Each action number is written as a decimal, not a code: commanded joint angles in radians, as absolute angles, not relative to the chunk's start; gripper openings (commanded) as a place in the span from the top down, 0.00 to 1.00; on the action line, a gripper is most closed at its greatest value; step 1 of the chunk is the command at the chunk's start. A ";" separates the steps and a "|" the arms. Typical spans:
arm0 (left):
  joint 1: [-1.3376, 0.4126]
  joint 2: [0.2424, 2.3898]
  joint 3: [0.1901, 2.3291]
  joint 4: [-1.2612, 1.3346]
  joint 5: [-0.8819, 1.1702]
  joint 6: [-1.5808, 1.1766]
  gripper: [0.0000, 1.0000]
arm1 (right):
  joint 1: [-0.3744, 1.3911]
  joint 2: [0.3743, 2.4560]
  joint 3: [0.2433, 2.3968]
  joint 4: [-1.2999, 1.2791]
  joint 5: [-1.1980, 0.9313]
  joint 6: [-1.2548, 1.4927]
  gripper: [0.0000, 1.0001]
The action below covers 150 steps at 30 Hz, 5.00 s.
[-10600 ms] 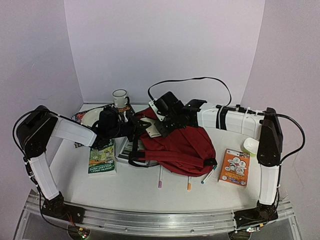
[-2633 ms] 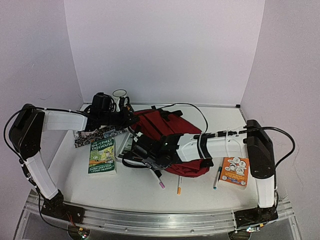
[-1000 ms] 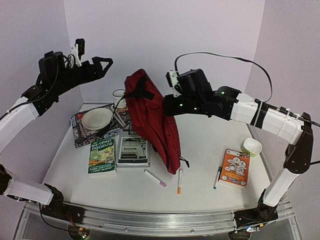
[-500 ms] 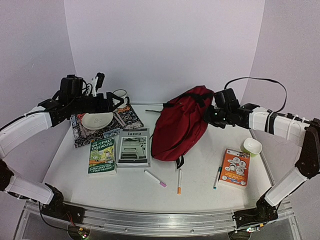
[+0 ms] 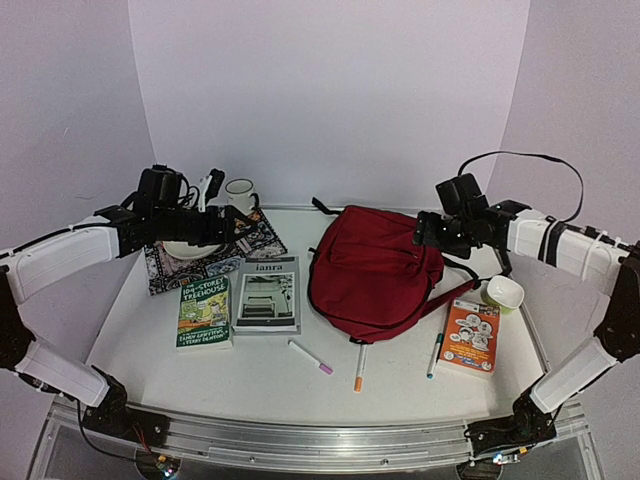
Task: Pack the student bag
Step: Place the student bag at the center of the board, then pick up the student bag from the center of the board, then place the student bag on the book, then grab the student bag from the lower front pocket.
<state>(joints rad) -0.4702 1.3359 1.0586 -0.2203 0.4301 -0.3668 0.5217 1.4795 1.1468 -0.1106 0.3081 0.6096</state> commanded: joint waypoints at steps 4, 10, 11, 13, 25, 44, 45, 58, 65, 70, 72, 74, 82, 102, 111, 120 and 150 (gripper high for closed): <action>-0.467 1.349 1.052 -0.199 0.485 -0.360 0.10 | 0.456 1.586 1.193 -0.112 0.196 0.615 0.09; -0.466 1.359 1.049 -0.199 0.503 -0.356 0.10 | 0.400 1.696 1.182 -0.036 0.099 0.615 0.02; -0.467 1.359 1.049 -0.199 0.504 -0.356 0.10 | 0.395 1.708 1.174 -0.016 0.071 0.611 0.02; -0.466 1.360 1.046 -0.199 0.511 -0.355 0.10 | 0.385 1.740 1.167 0.025 0.017 0.590 0.02; -0.468 1.375 1.058 -0.200 0.543 -0.349 0.11 | 0.380 1.921 1.267 0.043 -0.187 0.489 0.39; -0.468 1.345 1.100 -0.214 0.549 -0.343 0.14 | 0.381 1.702 1.452 0.044 -0.512 0.493 1.00; -0.468 1.343 1.103 -0.218 0.548 -0.342 0.14 | 0.381 1.696 1.460 0.045 -0.534 0.499 1.00; -0.477 1.319 1.128 -0.251 0.568 -0.339 0.15 | 0.415 1.580 1.384 0.208 -0.744 0.621 1.00; -0.539 1.337 1.144 -0.261 0.546 -0.330 0.16 | 0.427 1.512 1.313 0.287 -0.788 0.659 1.00; -0.559 1.345 1.146 -0.269 0.519 -0.327 0.16 | 0.433 1.483 1.298 0.343 -0.813 0.703 1.00; -0.560 1.341 1.146 -0.268 0.508 -0.328 0.16 | 0.437 1.480 1.325 0.353 -0.825 0.716 1.00; -0.560 1.337 1.148 -0.269 0.496 -0.329 0.16 | 0.445 1.484 1.355 0.365 -0.839 0.726 1.00; -0.562 1.324 1.145 -0.273 0.470 -0.331 0.16 | 0.499 1.527 1.466 0.399 -0.865 0.756 1.00; -0.570 1.312 1.081 -0.288 0.456 -0.325 0.19 | 0.607 1.830 1.240 0.427 -0.692 0.695 0.95; -0.620 1.421 1.144 -0.288 0.470 -0.309 0.23 | 0.601 1.801 1.255 0.239 -0.510 0.615 0.44; -0.648 1.547 1.240 -0.285 0.500 -0.283 0.30 | 0.556 1.760 1.252 0.164 -0.370 0.658 0.23; -0.755 1.880 1.524 -0.264 0.612 -0.351 0.45 | 0.605 1.807 1.127 0.327 -0.449 0.752 0.30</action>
<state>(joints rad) -0.7487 1.8404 1.4594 -0.2936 0.5599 -0.3264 0.5883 1.7873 1.1122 0.2711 -0.3984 0.7356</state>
